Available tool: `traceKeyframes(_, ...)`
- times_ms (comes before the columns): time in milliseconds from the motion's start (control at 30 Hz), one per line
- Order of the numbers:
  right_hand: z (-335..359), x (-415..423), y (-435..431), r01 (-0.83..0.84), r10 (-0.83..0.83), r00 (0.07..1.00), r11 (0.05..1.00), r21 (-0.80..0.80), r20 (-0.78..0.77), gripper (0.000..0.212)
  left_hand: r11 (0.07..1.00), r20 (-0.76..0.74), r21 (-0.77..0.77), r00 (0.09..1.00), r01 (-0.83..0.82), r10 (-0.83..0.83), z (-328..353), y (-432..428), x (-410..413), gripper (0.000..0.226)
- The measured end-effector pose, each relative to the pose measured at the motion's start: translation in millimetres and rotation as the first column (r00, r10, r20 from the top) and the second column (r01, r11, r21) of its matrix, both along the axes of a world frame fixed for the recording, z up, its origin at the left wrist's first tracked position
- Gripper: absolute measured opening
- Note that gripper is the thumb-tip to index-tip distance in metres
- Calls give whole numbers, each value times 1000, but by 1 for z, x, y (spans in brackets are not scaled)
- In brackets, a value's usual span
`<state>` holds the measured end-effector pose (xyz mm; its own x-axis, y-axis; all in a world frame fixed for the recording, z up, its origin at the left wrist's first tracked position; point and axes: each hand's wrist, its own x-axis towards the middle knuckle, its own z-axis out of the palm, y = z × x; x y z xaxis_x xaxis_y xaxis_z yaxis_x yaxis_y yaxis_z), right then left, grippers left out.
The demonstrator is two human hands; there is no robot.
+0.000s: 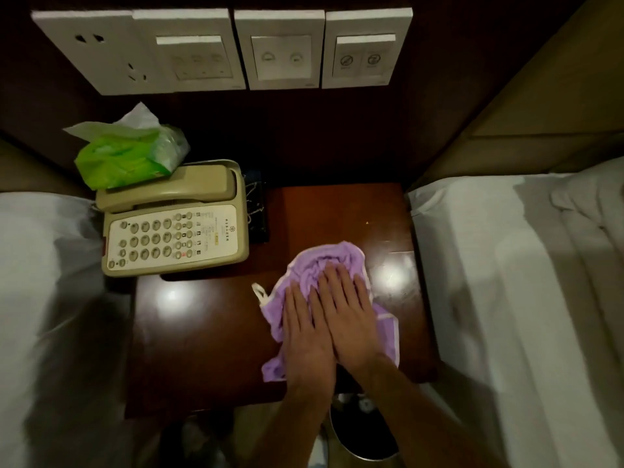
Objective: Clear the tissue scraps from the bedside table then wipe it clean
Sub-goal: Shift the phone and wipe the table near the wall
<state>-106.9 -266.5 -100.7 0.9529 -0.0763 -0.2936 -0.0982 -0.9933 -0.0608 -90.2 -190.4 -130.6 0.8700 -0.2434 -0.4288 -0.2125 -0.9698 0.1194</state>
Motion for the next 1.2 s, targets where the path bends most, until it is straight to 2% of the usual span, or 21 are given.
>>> traceKeyframes(33, -2, 16, -12, -31, 31, 999, 1000, -4, 24, 77, 999, 61, -24, 997, 42, -41, 3, -8, 4, 98)
traceKeyframes(100, 0, 49, -36, -108, 108, 994, 994, -19, 11, 73, 986, 62, -6, 985, 164, -163, -2, -22, 27, 90)
traceKeyframes(133, 0, 64, -47, -147, 148, 989, 988, -48, 2, 70, 990, 69, -26, 988, 142, -140, -6, -31, 47, 89)
traceKeyframes(233, 6, 105, -79, -180, 185, 983, 968, -178, 16, 69, 999, 17, -39, 1000, 19, -18, -9, -79, 104, 112)
traceKeyframes(300, 7, 123, -98, -159, 162, 987, 963, -218, -6, 73, 992, 39, 28, 991, 126, -127, 2, -90, 116, 99)
traceKeyframes(367, 6, 131, -113, -98, 95, 995, 966, -239, -21, 76, 961, 93, -5, 957, 277, -275, 15, -87, 121, 84)
traceKeyframes(433, 5, 135, -122, -31, 26, 999, 965, -262, -22, 77, 933, 173, 91, 917, 348, -359, 27, -92, 132, 83)
traceKeyframes(467, 6, 136, -124, 0, -5, 1000, 965, -261, -21, 76, 934, 188, 85, 915, 347, -357, 21, -100, 136, 84)
traceKeyframes(567, 10, 136, -129, 39, -48, 998, 963, -266, -28, 74, 910, 86, 119, 909, 398, -408, 26, -107, 145, 90)
traceKeyframes(667, 13, 131, -131, 105, -117, 993, 961, -256, -32, 73, 874, 74, 143, 876, 464, -477, 31, -103, 150, 93)
traceKeyframes(800, 13, 111, -127, 230, -233, 972, 965, -124, -7, 73, 844, 30, 94, 846, 529, -533, 41, -100, 153, 80)
traceKeyframes(933, 10, 78, -118, 312, -316, 949, 944, -105, -21, 77, 789, 23, 123, 794, 601, -608, 49, -86, 133, 78)
traceKeyframes(1067, 15, 29, -104, 283, -289, 956, 953, -108, -45, 71, 771, -41, 133, 781, 622, -623, 59, -70, 89, 81)
traceKeyframes(1200, 23, -32, -76, 285, -294, 945, 955, -81, -143, 71, 777, -86, 92, 782, 623, -617, 57, -44, 28, 85)
